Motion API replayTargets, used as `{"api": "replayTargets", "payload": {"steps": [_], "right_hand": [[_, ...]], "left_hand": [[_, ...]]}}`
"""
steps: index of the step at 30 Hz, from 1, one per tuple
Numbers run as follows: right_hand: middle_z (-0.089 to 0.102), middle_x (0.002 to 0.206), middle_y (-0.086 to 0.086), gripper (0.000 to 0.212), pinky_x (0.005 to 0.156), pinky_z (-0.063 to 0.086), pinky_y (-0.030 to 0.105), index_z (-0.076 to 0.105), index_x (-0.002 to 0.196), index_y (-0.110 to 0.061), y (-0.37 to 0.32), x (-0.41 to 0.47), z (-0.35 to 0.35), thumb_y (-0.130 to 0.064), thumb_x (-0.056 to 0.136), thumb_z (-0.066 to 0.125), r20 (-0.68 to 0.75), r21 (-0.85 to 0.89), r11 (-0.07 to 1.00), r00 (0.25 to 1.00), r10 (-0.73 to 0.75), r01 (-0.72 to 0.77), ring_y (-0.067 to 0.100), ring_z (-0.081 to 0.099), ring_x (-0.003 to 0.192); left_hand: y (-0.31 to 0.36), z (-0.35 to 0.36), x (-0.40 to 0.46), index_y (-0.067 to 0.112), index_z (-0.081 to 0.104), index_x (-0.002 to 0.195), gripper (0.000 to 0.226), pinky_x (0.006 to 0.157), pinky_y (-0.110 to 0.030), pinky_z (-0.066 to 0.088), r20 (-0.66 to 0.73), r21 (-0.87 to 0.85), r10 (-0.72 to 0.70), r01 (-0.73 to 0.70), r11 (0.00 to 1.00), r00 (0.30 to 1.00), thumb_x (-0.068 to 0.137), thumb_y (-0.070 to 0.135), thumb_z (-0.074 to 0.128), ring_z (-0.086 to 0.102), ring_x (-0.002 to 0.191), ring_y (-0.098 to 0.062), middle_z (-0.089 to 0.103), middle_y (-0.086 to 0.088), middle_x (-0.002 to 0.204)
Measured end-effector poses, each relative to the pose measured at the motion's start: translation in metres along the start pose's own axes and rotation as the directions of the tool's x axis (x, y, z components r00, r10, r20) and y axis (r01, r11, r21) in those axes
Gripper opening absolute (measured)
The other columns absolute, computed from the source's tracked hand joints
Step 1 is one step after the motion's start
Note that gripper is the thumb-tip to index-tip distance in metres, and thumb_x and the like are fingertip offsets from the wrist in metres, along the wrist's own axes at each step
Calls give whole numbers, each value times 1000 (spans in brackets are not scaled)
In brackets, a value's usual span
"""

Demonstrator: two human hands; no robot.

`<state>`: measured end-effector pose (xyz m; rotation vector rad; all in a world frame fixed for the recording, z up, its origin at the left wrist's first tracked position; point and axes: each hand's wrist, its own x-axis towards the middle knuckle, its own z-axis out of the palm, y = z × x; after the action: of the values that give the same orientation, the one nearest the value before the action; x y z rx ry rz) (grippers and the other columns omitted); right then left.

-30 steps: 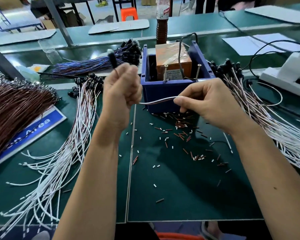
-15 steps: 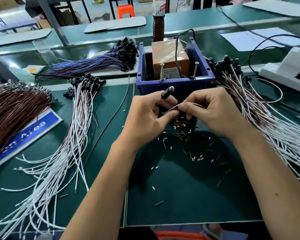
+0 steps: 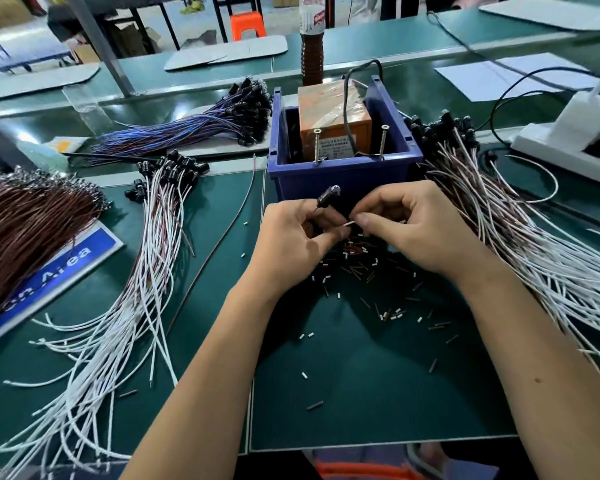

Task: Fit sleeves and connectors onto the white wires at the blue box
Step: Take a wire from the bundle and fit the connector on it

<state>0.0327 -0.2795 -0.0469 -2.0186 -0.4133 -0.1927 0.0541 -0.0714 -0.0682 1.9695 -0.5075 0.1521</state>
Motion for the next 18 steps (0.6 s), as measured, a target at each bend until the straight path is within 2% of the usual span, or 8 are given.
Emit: {"api": "replayTargets", "payload": {"steps": [4, 7, 11, 14, 15, 16, 18], "right_hand": [[76, 77, -2, 8, 71, 61, 39, 81, 91, -13, 0, 0, 3, -6, 92, 78, -65, -14, 1000, 998, -20, 19, 22, 73, 73], [76, 77, 0, 6, 72, 59, 45, 81, 89, -12, -1, 0, 5, -7, 91, 79, -109, -21, 999, 993, -35, 33, 26, 71, 73], [75, 75, 0, 8, 66, 57, 39, 80, 87, -12, -2, -1, 9, -6, 92, 78, -143, 16, 999, 989, -35, 38, 26, 69, 70], [71, 69, -2, 11, 56, 48, 23, 77, 85, -13, 0, 1, 5, -9, 95, 74, -203, 80, 997, 979, 6, 11, 12, 61, 56], [69, 66, -1, 11, 53, 45, 21, 75, 85, -11, 1, 1, 1, -9, 96, 73, -219, 135, 991, 975, 35, -5, 11, 56, 52], [68, 65, 2, 12, 49, 43, 22, 74, 85, -9, 2, 0, -2, -12, 97, 73, -209, 175, 984, 976, 61, -24, 12, 53, 48], [69, 66, 6, 16, 43, 41, 23, 73, 86, -11, 2, -1, -5, -24, 93, 78, -89, 203, 974, 988, 123, -103, 14, 52, 46]], "left_hand": [[1, 0, 0, 14, 80, 84, 7, 63, -23, 48, -33, -8, 1, -1, 1000, 999, 80, 9, 84, 64, 63, -7, 74, 1, 72], [4, 0, 0, 9, 77, 81, 8, 64, -20, 48, -35, -49, -5, 3, 999, 999, 80, 5, 83, 64, 63, -7, 73, -1, 71], [4, -1, 1, 10, 75, 78, 11, 63, -19, 47, -33, -86, -7, 4, 996, 999, 80, 2, 83, 61, 61, -6, 71, 3, 68], [1, -6, 1, 15, 76, 76, 15, 60, -24, 46, -32, -51, -7, 5, 999, 999, 79, 2, 82, 58, 59, -7, 72, -2, 67], [0, -8, 1, 15, 76, 76, 15, 59, -24, 45, -30, -43, -14, 13, 999, 999, 79, 2, 83, 57, 58, -7, 72, -5, 67], [0, -9, 1, 14, 77, 76, 14, 59, -22, 44, -24, -53, -25, 24, 998, 999, 79, 3, 84, 56, 57, -7, 72, -7, 67], [2, -11, 0, 11, 78, 77, 9, 60, -19, 44, -4, -101, -51, 50, 994, 999, 79, 5, 85, 58, 58, -7, 73, -9, 69]]}}
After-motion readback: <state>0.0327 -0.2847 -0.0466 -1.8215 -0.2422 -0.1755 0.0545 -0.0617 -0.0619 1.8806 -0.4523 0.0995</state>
